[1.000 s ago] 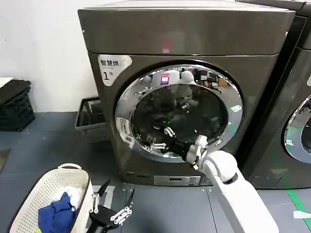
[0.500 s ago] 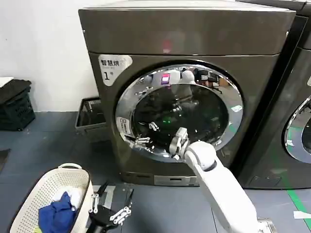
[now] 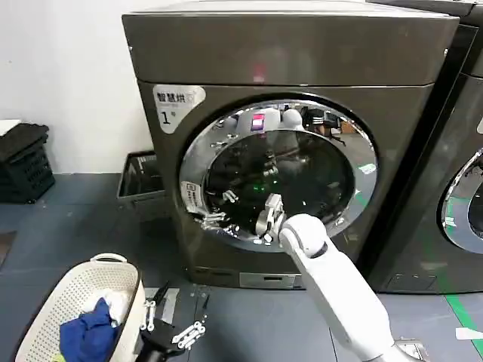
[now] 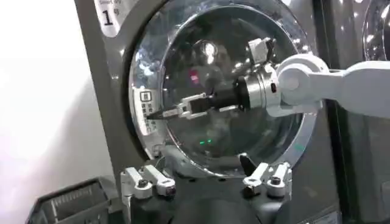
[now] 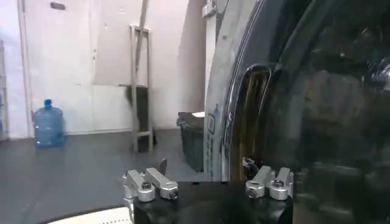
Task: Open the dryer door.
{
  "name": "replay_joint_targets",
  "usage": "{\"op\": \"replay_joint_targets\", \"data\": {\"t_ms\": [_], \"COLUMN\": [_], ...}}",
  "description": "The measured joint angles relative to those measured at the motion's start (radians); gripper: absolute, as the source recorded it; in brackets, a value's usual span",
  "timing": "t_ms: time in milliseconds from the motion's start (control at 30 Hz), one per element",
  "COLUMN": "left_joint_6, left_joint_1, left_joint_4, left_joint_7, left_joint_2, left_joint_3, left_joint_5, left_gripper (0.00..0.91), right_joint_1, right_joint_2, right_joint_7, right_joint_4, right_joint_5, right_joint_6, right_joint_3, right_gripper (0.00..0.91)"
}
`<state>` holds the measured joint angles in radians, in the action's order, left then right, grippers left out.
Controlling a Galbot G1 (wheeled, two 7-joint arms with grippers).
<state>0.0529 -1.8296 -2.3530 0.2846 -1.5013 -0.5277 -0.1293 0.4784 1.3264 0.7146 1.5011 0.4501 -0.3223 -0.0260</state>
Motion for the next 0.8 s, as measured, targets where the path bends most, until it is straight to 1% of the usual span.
{"op": "replay_joint_targets", "data": {"t_ms": [100,400,667,800], "left_joint_6": [-0.006,-0.026,-0.072,-0.075], "left_joint_1": [0.002,0.010,0.032,0.059], "left_joint_4": [0.000,-0.007,-0.019,-0.016], "left_joint_7": [0.004,0.007,0.006,0.028], "left_joint_2": [0.000,0.011,0.026,0.038], "left_joint_3": [-0.007,-0.031,-0.061,-0.091], "left_joint_5": [0.000,-0.005,0.062,0.074], "left_gripper": [0.907,0.907,0.907,0.907], "right_joint_1": [0.000,0.000,0.000,0.004], "right_joint_2": [-0.004,-0.022,-0.032,-0.042], "right_joint_7": [0.026,0.127,0.191,0.233], "right_joint_4": [0.004,0.008,0.006,0.004], "right_joint_5": [0.017,0.019,0.016,0.015], "right_joint_6": [-0.009,-0.021,-0.021,-0.022], "right_joint_3": [0.000,-0.005,-0.013,-0.021], "right_gripper": [0.907,0.907,0.907,0.907]}}
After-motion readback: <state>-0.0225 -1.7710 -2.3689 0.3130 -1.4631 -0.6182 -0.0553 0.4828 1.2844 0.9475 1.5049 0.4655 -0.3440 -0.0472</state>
